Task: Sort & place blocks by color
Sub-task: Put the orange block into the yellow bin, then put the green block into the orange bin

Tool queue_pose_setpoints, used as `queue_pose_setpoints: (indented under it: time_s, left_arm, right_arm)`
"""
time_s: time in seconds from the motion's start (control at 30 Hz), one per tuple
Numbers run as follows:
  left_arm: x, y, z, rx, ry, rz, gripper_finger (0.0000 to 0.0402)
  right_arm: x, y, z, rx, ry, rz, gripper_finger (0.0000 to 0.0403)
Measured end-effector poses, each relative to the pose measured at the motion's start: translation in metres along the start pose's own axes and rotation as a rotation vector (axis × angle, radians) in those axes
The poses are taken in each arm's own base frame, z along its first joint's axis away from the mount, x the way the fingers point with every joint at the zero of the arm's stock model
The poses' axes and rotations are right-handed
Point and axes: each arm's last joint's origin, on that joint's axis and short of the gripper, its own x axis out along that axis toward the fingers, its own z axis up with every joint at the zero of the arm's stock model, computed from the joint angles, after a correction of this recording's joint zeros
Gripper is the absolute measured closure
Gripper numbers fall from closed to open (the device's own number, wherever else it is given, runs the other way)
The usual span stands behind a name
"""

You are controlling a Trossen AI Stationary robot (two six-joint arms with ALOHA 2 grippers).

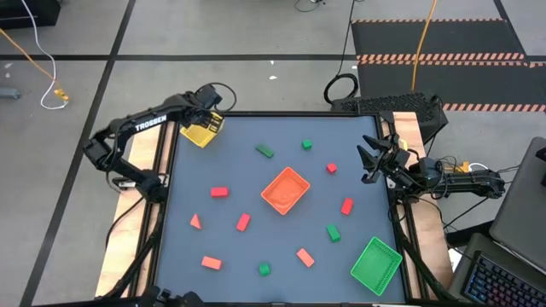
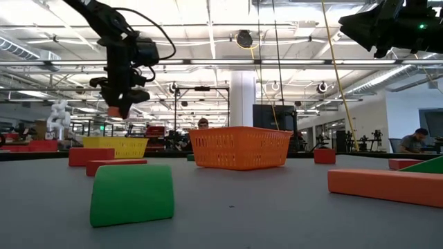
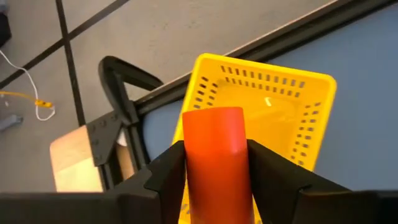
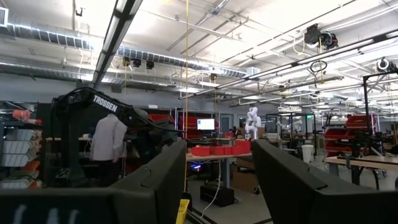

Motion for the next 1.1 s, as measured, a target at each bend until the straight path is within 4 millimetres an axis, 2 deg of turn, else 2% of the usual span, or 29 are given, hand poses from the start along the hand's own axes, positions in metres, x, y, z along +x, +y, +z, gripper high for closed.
queue_pose_setpoints:
  time_s: [0.33, 0.43, 0.53, 0.7, 0.8, 0.9, 1.0, 1.1]
  left_arm:
    - [0.000, -0.001, 0.000, 0.015, -0.004, -0.002, 0.0148]
    - [-0.005, -0.009, -0.001, 0.036, -0.022, -0.023, 0.0131]
    - [-0.011, -0.024, 0.000, 0.056, -0.066, -0.120, 0.0122]
    - [-0.036, -0.066, 0.001, 0.192, -0.224, -0.371, 0.0130]
    - [-0.054, -0.091, -0.005, 0.354, -0.342, -0.432, 0.0146]
    - [-0.068, -0.108, -0.012, 0.553, -0.438, -0.466, 0.0166]
    - [-0.071, -0.121, -0.016, 0.702, -0.491, -0.510, 0.0189]
    - [-0.063, -0.130, -0.015, 0.753, -0.483, -0.543, 0.0210]
  right_arm:
    - [0.000, 0.000, 0.000, 0.000, 0.000, 0.000, 0.0220]
    - [0.000, 0.000, 0.000, 0.010, 0.004, 0.001, 0.0220]
    - [0.000, 0.000, -0.001, 0.020, 0.007, 0.002, 0.0220]
    - [0.000, 0.000, -0.001, 0.020, 0.006, 0.002, 0.0220]
    - [0.000, 0.000, -0.001, 0.020, 0.006, 0.002, 0.0220]
    - [0.000, 0.000, -0.001, 0.024, 0.006, 0.002, 0.0220]
    - [0.000, 0.000, -0.001, 0.024, 0.006, 0.002, 0.0220]
    - [0.000, 0.000, -0.001, 0.024, 0.006, 0.002, 0.0220]
